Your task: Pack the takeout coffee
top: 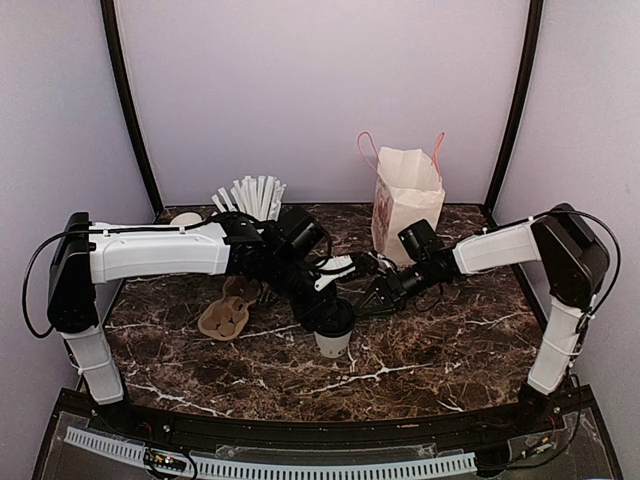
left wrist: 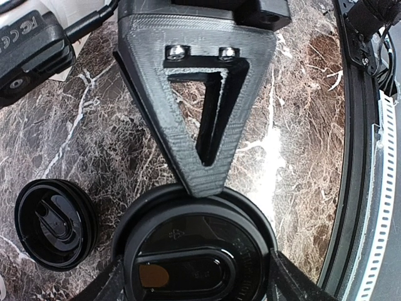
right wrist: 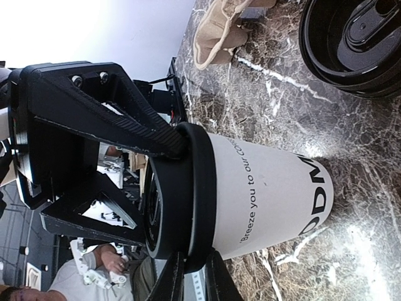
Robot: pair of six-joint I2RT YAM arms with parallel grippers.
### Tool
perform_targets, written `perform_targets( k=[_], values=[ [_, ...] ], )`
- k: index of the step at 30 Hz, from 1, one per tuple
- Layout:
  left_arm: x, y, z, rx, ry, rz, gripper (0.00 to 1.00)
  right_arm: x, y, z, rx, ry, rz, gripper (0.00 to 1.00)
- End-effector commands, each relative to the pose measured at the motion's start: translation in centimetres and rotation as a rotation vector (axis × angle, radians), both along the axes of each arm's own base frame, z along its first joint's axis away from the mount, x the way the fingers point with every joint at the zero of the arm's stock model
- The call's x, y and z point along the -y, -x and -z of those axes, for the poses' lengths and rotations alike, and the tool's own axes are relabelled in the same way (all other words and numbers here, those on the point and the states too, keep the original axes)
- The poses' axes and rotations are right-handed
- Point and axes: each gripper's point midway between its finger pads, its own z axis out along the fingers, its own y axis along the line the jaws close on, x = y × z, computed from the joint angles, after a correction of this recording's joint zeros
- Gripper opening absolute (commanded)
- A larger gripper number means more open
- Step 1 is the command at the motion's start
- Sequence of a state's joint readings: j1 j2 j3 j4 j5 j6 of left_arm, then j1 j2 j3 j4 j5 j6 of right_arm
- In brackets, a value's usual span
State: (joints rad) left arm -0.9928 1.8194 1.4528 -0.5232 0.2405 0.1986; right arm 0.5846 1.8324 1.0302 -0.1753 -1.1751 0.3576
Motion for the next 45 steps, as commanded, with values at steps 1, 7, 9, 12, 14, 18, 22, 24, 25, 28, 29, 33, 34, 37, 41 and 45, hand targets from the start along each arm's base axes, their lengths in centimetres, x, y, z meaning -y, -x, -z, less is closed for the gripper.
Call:
perform_targets(
  k=[1, 7, 9, 12, 14, 18, 22, 24, 25, 28, 29, 33, 34, 37, 41, 45],
  values=[
    [0.7, 1.3, 3.9, -0.094, -0.033, 0.032, 0.70, 0.3, 0.1, 6.9, -0.022, 0.182, 0.048, 0.08],
    [0.0, 2.0, 6.7, -0.168, -0.035, 0.031, 0.70, 1.3, 0.2, 10.8, -0.052, 0.300, 0.060, 0.14],
    [-0.6, 2.7, 7.7, -0.200, -0.026, 0.034, 0.70, 1.7, 0.1, 11.4, -0.028, 0.342, 0.063, 0.15],
    [-1.7, 4.0, 8.9, -0.239, -0.020, 0.034, 0.70, 2.2, -0.3, 11.4, 0.034, 0.378, 0.066, 0.16],
    [-1.8, 4.0, 8.7, -0.236, -0.010, 0.028, 0.70, 2.0, -0.7, 10.4, 0.078, 0.356, 0.057, 0.18],
    [-1.4, 2.5, 5.6, -0.133, 0.038, 0.001, 0.70, 1.2, -1.3, 7.0, 0.180, 0.274, 0.018, 0.22],
    [-0.5, 1.1, 1.3, -0.032, 0.121, -0.007, 0.70, 0.5, -2.0, 2.8, 0.292, 0.191, -0.021, 0.29],
    [-0.1, 0.7, -0.6, -0.003, 0.159, -0.009, 0.71, 0.4, -2.0, 1.2, 0.332, 0.165, -0.040, 0.33],
    [0.0, 0.5, -1.7, 0.015, 0.184, -0.013, 0.71, 0.4, -1.9, 0.5, 0.342, 0.158, -0.043, 0.35],
    [0.3, 0.2, -3.9, 0.045, 0.233, -0.028, 0.74, 0.6, -1.6, -0.4, 0.381, 0.137, -0.066, 0.39],
    [0.3, 0.1, -4.6, 0.046, 0.249, -0.037, 0.74, 0.6, -1.5, -0.6, 0.384, 0.132, -0.069, 0.39],
    [0.6, 0.1, -6.1, 0.038, 0.283, -0.055, 0.77, 0.6, -1.3, -1.3, 0.397, 0.117, -0.076, 0.39],
    [0.6, 0.1, -6.3, 0.038, 0.290, -0.056, 0.77, 0.6, -1.3, -1.5, 0.399, 0.114, -0.078, 0.40],
    [0.6, 0.1, -7.3, 0.037, 0.321, -0.068, 0.78, 0.4, -1.3, -1.7, 0.398, 0.105, -0.084, 0.40],
    [0.9, 0.2, -8.2, 0.032, 0.349, -0.067, 0.77, 0.3, -1.2, -1.7, 0.393, 0.094, -0.091, 0.40],
    [0.6, 0.1, -7.4, 0.029, 0.325, -0.080, 0.77, 0.2, -1.1, -2.0, 0.389, 0.075, -0.097, 0.40]
  ],
)
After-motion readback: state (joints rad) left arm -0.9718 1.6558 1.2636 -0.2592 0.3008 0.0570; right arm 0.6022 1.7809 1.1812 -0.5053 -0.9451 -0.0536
